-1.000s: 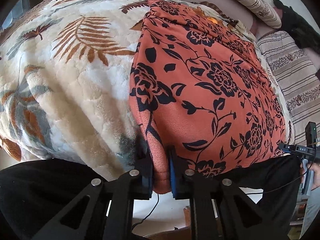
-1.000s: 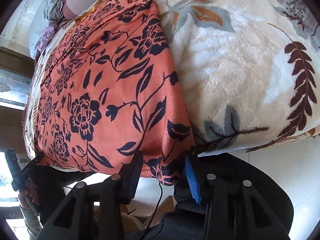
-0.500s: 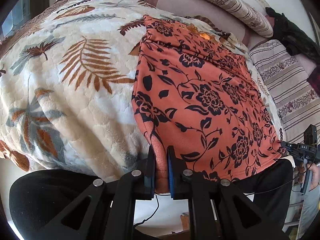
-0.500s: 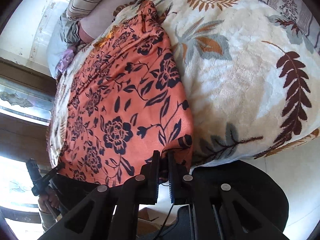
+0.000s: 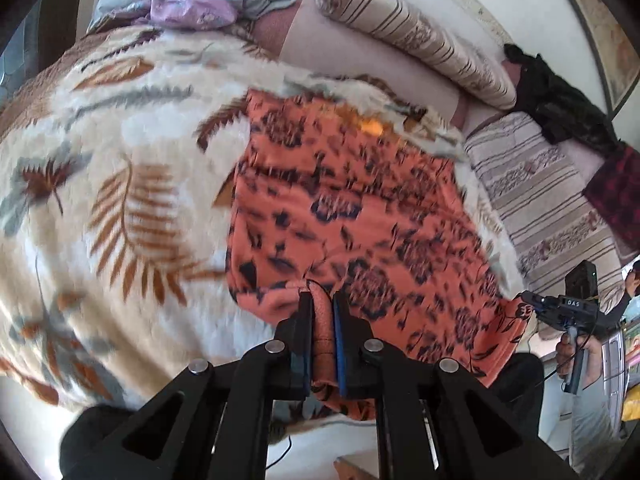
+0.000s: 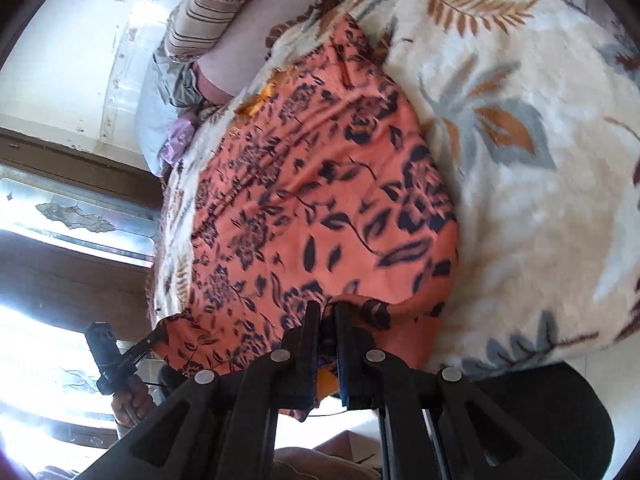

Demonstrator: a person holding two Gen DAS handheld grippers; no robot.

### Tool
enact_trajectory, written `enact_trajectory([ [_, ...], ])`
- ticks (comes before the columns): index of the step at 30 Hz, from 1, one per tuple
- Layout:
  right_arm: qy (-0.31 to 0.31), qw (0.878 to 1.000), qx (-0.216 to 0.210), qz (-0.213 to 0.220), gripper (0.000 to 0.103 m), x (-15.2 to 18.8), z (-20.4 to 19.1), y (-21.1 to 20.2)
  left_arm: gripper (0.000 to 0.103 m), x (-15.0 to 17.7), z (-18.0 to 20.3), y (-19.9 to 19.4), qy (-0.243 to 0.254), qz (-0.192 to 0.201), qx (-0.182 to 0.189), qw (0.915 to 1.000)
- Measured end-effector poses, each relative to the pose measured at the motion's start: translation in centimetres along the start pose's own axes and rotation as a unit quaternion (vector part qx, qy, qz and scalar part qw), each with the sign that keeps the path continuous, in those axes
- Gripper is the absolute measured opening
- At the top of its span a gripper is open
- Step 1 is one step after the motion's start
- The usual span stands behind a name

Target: Fold small clothes

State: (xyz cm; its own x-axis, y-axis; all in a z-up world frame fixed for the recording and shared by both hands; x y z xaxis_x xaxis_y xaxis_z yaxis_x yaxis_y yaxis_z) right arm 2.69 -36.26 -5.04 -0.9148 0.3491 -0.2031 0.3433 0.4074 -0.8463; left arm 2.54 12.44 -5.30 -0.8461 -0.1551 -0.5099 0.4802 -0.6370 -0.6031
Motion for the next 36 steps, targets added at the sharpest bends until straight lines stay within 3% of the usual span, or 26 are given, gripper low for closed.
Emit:
enact_trajectory([
  [3,-0.012,0.996,-0.038,0.078,0.008,-6.7,-2.9,-2.9,0.009,-7.6,0.3,-0.6,0.019,0.056,0.023,0.998],
  [6,0.01,0.983,-0.051,0.175,0.008,-15.7,-3.6,-4.8,0.009,-15.5,-2.7,0.2,0.009,0.132,-0.01,0.9912],
  [7,0.032,0.98,-0.043,0.192,0.008,-18.2,-3.0,-4.3,0.014,-17.7,-4.7,1.3,-0.002,0.153,-0.029,0.9877],
  [8,0.05,0.978,-0.021,0.203,0.009,-20.5,-2.2,-3.0,0.033,-19.3,-6.8,2.9,-0.017,0.155,-0.056,0.9862],
  [10,0.065,0.979,0.053,0.187,0.01,-23.0,-0.5,1.4,0.034,-20.5,-11.3,7.0,-0.065,0.101,-0.135,0.9836],
  [11,0.074,0.981,0.078,0.161,0.013,-22.7,0.3,3.4,0.034,-19.9,-12.8,8.2,-0.089,0.077,-0.139,0.9833],
  [13,0.053,0.99,0.055,0.118,0.013,-19.7,0.6,5.8,0.037,-17.7,-13.7,8.7,-0.099,0.077,-0.088,0.9882],
  [14,0.028,0.993,0.06,0.102,0.013,-17.8,0.3,6.2,0.04,-16.4,-13.6,8.4,-0.087,0.074,-0.085,0.9899],
  [16,-0.032,0.994,0.081,0.068,0.031,-13.3,-0.5,6.6,0.047,-14.0,-12.4,7.9,-0.043,0.049,-0.092,0.9937],
  [18,-0.064,0.994,0.081,0.044,0.086,-10.0,-0.7,5.8,0.057,-11.8,-10.6,7.2,0.003,0.03,-0.079,0.9964],
  [19,-0.076,0.992,0.083,0.052,0.088,-8.7,-1.0,5.1,0.065,-10.7,-9.6,6.7,0.025,0.025,-0.072,0.9968],
  [21,-0.11,0.989,0.076,0.058,0.088,-6.5,-2.2,3.3,0.079,-9.0,-7.3,6.0,0.067,0.017,-0.059,0.9959],
  [24,-0.188,0.979,0.072,0.029,0.088,-4.1,-4.2,2.7,0.083,-7.5,-5.0,6.7,0.126,-0.001,-0.041,0.9912],
  [28,-0.265,0.955,0.127,-0.027,0.088,-1.5,-5.1,7.2,0.083,-7.3,-5.4,8.5,0.099,-0.019,-0.038,0.9942],
  [32,-0.258,0.958,0.12,-0.046,0.083,-0.9,-4.4,9.6,0.083,-8.0,-5.5,8.8,0.067,-0.014,-0.019,0.9975],
  [34,-0.267,0.955,0.117,-0.051,0.053,-0.6,-4.7,10.1,0.083,-8.7,-5.3,9.4,0.069,-0.014,-0.011,0.9974],
  [35,-0.273,0.952,0.128,-0.051,0.033,-0.5,-4.8,10.1,0.083,-9.2,-5.1,9.9,0.074,-0.02,-0.01,0.997],
  [36,-0.278,0.95,0.135,-0.052,0.032,-0.5,-4.7,10.2,0.083,-9.6,-4.9,10.6,0.079,-0.028,-0.013,0.9964],
])
Point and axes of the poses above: each gripper's, at about its wrist camera, not at the fingertips, and y roughly the way its jaws point, z to its right, x to its underside, the point moved 2 cm from there along y, roughly the way its jaws point, and after that the axes turned 15 degrees about x, right-handed, at the moved point
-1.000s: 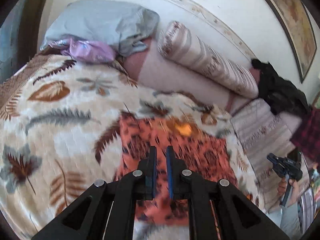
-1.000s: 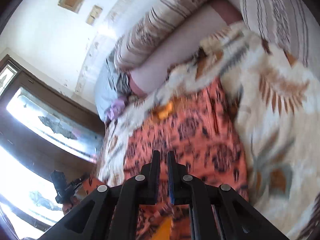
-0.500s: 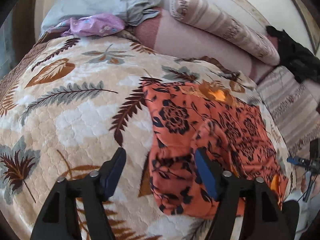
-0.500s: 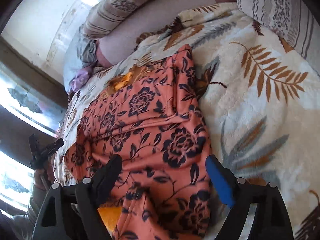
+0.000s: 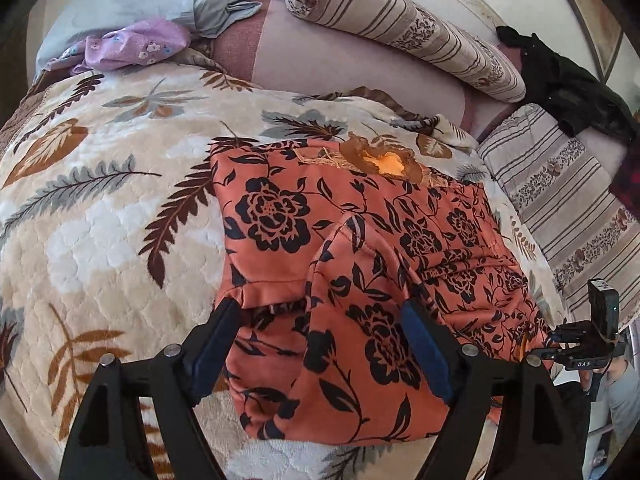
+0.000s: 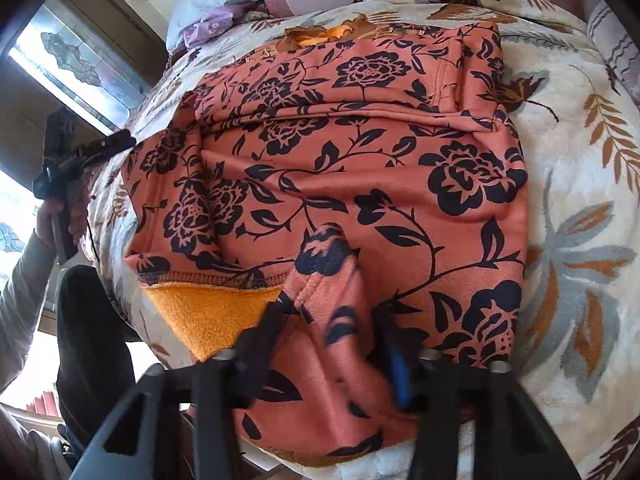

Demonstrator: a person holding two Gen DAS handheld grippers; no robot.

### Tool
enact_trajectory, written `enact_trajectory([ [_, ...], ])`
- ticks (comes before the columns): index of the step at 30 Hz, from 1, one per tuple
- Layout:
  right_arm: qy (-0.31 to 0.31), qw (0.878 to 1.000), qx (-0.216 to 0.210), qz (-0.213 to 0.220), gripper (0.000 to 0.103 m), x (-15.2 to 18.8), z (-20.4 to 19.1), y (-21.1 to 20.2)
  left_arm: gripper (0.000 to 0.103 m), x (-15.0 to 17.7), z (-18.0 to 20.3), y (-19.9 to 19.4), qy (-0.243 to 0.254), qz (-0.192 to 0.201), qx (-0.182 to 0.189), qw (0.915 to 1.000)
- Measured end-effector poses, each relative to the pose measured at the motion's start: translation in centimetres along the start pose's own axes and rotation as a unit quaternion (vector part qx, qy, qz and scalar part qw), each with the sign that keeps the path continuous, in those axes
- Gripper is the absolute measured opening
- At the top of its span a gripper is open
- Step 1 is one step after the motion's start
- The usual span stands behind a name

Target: Fold small clothes

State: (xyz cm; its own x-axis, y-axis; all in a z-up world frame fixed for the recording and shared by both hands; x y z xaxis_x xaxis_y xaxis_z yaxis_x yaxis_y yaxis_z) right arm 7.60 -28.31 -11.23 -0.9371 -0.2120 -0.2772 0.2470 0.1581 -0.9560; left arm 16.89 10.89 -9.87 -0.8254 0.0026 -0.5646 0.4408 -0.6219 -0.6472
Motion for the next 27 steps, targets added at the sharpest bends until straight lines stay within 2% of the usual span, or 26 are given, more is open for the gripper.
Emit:
enact_trajectory([
  [3,0.0,1.0,-0.002,-0.004,0.029,-0.2,0.3,0.3,0.083,-1.1,0.4,2.6,0.021,-0.032,-0.003,0.9993],
  [6,0.005,1.0,-0.008,-0.004,0.029,-0.2,0.3,0.4,0.083,-1.6,1.5,5.0,0.069,-0.065,-0.005,0.9955],
  [9,0.005,1.0,-0.012,-0.005,0.029,-0.1,0.7,0.4,0.083,-2.1,2.1,6.8,0.105,-0.078,-0.017,0.9913],
  [13,0.015,1.0,-0.021,-0.005,0.03,-0.1,1.2,0.4,0.083,-2.5,1.1,8.4,0.092,-0.086,-0.022,0.9918],
  [14,0.018,1.0,-0.024,-0.005,0.03,-0.1,1.4,0.4,0.072,-2.4,0.8,8.5,0.089,-0.085,-0.022,0.9921],
  [15,0.021,0.999,-0.026,-0.005,0.029,-0.1,1.5,0.5,0.054,-2.2,0.7,8.8,0.088,-0.094,-0.018,0.9915],
  [16,0.023,0.999,-0.025,-0.005,0.028,0.0,1.7,0.5,0.024,-1.9,0.7,9.3,0.086,-0.116,-0.015,0.9894],
  [18,0.03,0.999,-0.02,-0.007,0.018,-0.1,2.0,0.4,0.014,-1.8,1.3,9.1,0.099,-0.115,-0.015,0.9883],
  [21,0.041,0.999,-0.007,-0.006,0.01,-0.2,2.4,-0.1,0.01,-1.8,2.1,7.8,0.102,-0.099,-0.019,0.9897],
  [25,0.05,0.998,0.02,0.026,0.008,-0.7,2.2,-2.8,0.01,-2.4,3.8,2.9,0.108,-0.027,-0.023,0.9935],
  [27,0.055,0.996,0.035,0.053,0.008,-1.3,2.3,-5.0,0.01,-2.7,5.0,-0.4,0.121,0.021,-0.033,0.9919],
])
Point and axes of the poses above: each gripper's, at about its wrist camera, not at the fingertips, and y roughly the way its jaws point, z to its right, x to its underside, the point moved 2 cm from there along y, roughly the way its jaws point, and after that the axes turned 15 degrees about x, right-handed, at the moved point
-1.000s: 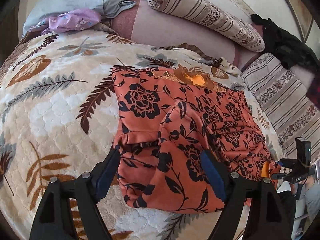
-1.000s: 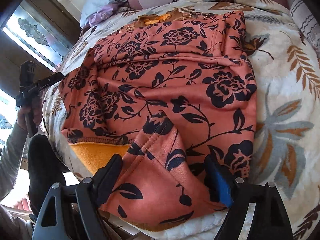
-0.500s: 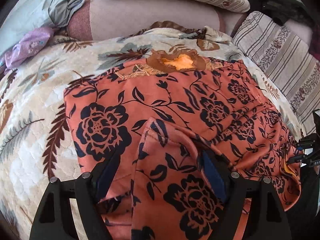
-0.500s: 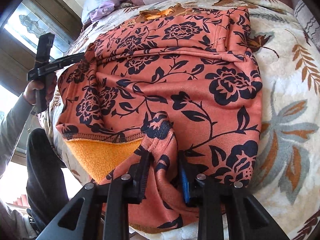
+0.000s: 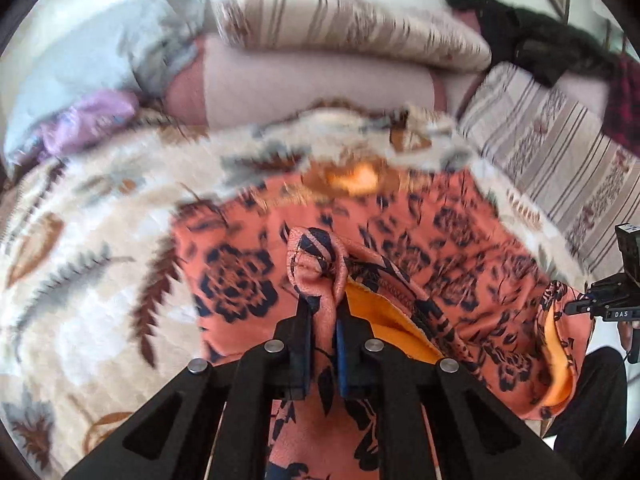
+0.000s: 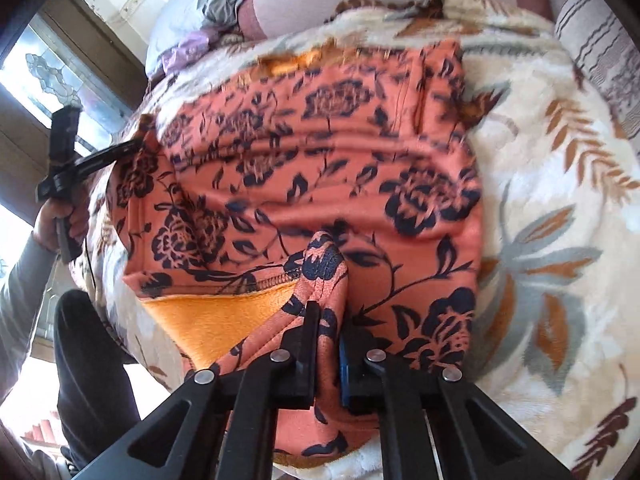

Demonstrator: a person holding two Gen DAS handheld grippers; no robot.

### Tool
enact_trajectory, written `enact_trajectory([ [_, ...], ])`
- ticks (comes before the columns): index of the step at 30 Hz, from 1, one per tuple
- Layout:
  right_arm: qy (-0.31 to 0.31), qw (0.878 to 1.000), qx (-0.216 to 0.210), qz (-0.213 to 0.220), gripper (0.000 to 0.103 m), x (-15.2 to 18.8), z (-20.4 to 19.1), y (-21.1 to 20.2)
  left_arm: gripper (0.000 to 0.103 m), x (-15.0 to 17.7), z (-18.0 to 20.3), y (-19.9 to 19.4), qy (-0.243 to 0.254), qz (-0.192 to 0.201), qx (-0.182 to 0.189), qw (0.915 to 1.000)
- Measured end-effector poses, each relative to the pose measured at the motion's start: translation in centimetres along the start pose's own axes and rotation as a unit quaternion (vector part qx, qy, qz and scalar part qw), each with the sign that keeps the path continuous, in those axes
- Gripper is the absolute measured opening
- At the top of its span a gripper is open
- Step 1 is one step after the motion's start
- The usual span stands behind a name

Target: Fold small clothes

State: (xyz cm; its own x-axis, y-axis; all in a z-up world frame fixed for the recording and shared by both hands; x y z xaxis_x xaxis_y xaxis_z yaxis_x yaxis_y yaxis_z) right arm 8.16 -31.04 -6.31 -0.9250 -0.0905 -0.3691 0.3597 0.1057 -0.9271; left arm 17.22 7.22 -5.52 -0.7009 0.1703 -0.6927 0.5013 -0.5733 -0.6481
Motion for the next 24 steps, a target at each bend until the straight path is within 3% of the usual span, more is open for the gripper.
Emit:
enact_trajectory([
  [5,0.019,0.993,0.04,0.111,0.007,-4.5,1.1,-7.3,0.01,-2.5,1.2,-8.1,0.019,0.12,-0.041,0.9918],
  [10,0.055,0.976,0.071,0.196,0.007,-12.6,3.1,-10.3,0.01,-6.9,-0.9,-9.3,0.027,0.164,-0.07,0.9835],
  [12,0.078,0.974,0.076,0.2,0.007,-15.8,4.5,-8.8,0.01,-8.6,-3.7,-7.1,-0.004,0.159,-0.071,0.9848],
  [13,0.092,0.974,0.077,0.194,0.008,-17.5,5.2,-7.0,0.015,-9.2,-5.4,-5.4,-0.019,0.149,-0.072,0.986],
  [15,0.115,0.981,0.06,0.146,0.012,-20.1,6.7,-1.0,0.03,-9.3,-9.6,0.3,-0.064,0.084,-0.081,0.9911],
  [16,0.124,0.985,0.057,0.109,0.015,-20.6,7.2,2.4,0.062,-8.7,-11.7,4.0,-0.095,0.03,-0.106,0.9893],
  [17,0.13,0.987,0.072,0.066,0.033,-20.7,7.5,5.9,0.077,-7.5,-13.8,7.4,-0.118,-0.035,-0.13,0.9838],
  [18,0.133,0.987,0.089,0.028,0.051,-20.2,7.8,9.2,0.076,-6.0,-15.1,9.6,-0.129,-0.079,-0.14,0.9785],
  [19,0.144,0.986,0.083,0.023,0.052,-19.4,8.0,10.7,0.077,-4.9,-15.9,10.7,-0.135,-0.099,-0.14,0.976],
  [20,0.161,0.984,0.064,0.041,0.052,-18.3,8.2,11.0,0.077,-4.2,-16.2,10.2,-0.141,-0.081,-0.124,0.9788],
  [21,0.174,0.982,0.049,0.061,0.059,-17.2,8.5,10.5,0.077,-3.9,-16.1,8.8,-0.149,-0.049,-0.112,0.9813],
  [23,0.178,0.978,0.05,0.095,0.077,-15.1,8.6,8.6,0.077,-3.5,-15.9,5.5,-0.157,-0.01,-0.107,0.9817],
  [24,0.176,0.977,0.055,0.104,0.078,-14.1,8.6,7.7,0.078,-3.3,-15.6,3.8,-0.16,0.01,-0.108,0.9812],
])
Point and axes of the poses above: each gripper's, at about its wrist camera, not at the fingertips, and y roughly the way its jaws point, z to its right, x to its underside, the point moved 2 cm from there along y, roughly the way its jaws point, and after that the axes turned 15 degrees about x, right-handed, at the moved point
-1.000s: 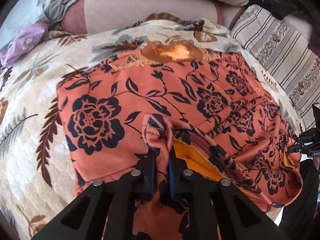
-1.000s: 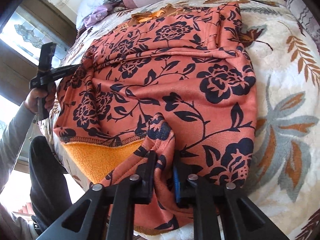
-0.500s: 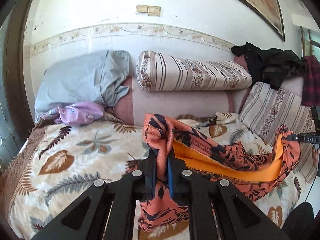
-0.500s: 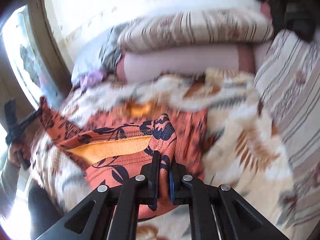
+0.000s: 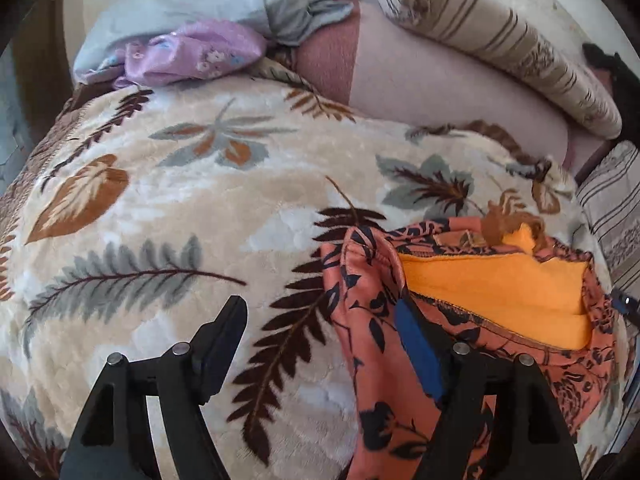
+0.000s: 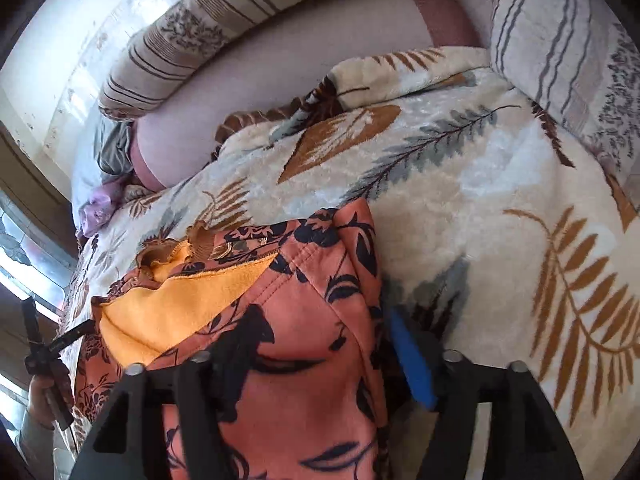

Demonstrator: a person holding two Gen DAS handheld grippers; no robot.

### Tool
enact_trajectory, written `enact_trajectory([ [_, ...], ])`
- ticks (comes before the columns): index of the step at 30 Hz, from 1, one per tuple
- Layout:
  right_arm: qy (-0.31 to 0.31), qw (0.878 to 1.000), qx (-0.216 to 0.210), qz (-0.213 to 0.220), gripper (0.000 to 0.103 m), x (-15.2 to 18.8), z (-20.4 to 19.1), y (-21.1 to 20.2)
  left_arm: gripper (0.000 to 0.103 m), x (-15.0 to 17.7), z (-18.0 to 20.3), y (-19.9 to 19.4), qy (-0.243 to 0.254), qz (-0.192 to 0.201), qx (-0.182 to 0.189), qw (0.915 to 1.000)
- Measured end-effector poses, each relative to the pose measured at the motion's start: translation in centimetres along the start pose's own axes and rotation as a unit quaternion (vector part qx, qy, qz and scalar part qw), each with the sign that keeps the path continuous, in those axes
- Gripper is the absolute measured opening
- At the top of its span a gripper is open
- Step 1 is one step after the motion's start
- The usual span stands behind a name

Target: Fold small clothes

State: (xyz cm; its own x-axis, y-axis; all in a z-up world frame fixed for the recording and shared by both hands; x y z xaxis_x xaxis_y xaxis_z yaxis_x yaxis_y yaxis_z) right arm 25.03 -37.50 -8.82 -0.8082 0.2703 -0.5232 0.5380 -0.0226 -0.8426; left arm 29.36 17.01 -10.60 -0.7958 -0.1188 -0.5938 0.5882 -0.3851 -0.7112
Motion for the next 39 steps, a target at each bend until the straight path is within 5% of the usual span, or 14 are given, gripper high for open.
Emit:
enact_trajectory([
  [3,0.0,1.0,-0.02,-0.02,0.078,1.8,1.0,-1.5,0.087,1.5,-0.4,-3.2,-0.014,0.025,0.036,0.9989],
  [6,-0.043,0.997,-0.033,-0.048,0.078,2.8,-0.2,-1.0,0.088,4.0,0.6,-1.8,-0.007,-0.02,0.077,0.9968],
  [9,-0.07,0.992,-0.029,-0.101,0.077,4.4,-2.7,1.8,0.088,6.7,1.5,2.7,0.002,-0.09,0.051,0.9946],
  [10,-0.084,0.992,-0.004,-0.089,0.077,4.6,-3.6,2.1,0.088,7.1,2.3,2.9,0.03,-0.064,0.025,0.9972],
  [11,-0.098,0.991,0.011,-0.087,0.066,4.8,-4.4,2.0,0.068,7.2,3.3,3.1,0.049,-0.061,0.015,0.9968],
  [13,-0.104,0.989,0.017,-0.1,0.026,4.6,-5.4,1.2,0.022,6.4,4.4,3.3,0.018,-0.078,0.048,0.9957],
  [18,-0.105,0.993,0.002,-0.057,0.023,2.8,-6.2,-6.0,0.012,3.9,7.3,-3.4,0.002,-0.015,0.069,0.9975],
  [23,-0.108,0.993,-0.022,-0.031,0.023,5.3,-4.7,-14.7,0.012,8.2,9.3,-12.8,0.017,0.02,0.095,0.9951],
  [26,-0.076,0.992,-0.047,-0.085,0.034,9.8,-1.7,-15.1,0.022,13.8,7.3,-13.1,-0.018,-0.009,0.097,0.995],
  [29,-0.071,0.986,-0.013,-0.149,0.097,15.7,1.4,-11.0,0.066,19.7,3.4,-8.4,-0.048,-0.107,0.023,0.9929],
  [30,-0.067,0.983,0.019,-0.171,0.096,17.3,2.6,-9.2,0.066,20.0,2.8,-8.9,-0.074,-0.078,0.038,0.9935],
  [32,-0.036,0.989,0.0,-0.146,0.096,17.8,3.9,-9.8,0.067,18.4,3.5,-10.8,-0.078,-0.048,0.047,0.9947],
  [35,-0.01,0.996,-0.018,-0.09,0.096,15.7,4.5,-12.3,0.071,15.9,5.5,-12.4,-0.011,-0.006,0.028,0.9995],
  [39,-0.036,0.998,0.003,-0.051,0.096,13.3,3.9,-13.2,0.072,13.9,7.1,-9.8,0.086,-0.029,0.016,0.9958],
])
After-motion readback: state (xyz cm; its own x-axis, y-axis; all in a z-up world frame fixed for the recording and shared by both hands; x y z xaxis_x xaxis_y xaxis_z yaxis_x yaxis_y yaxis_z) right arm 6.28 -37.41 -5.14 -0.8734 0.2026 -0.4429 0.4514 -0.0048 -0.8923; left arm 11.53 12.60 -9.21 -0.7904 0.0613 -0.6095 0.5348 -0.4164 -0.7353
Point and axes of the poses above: each gripper's, at about its wrist camera, not at the fingertips, and y roughly the way its jaws point, z to its right, x to its underside, the point moved 2 cm from there along y, roughly the way its jaws point, and after that the axes turned 15 degrees about x, right-handed, at the moved point
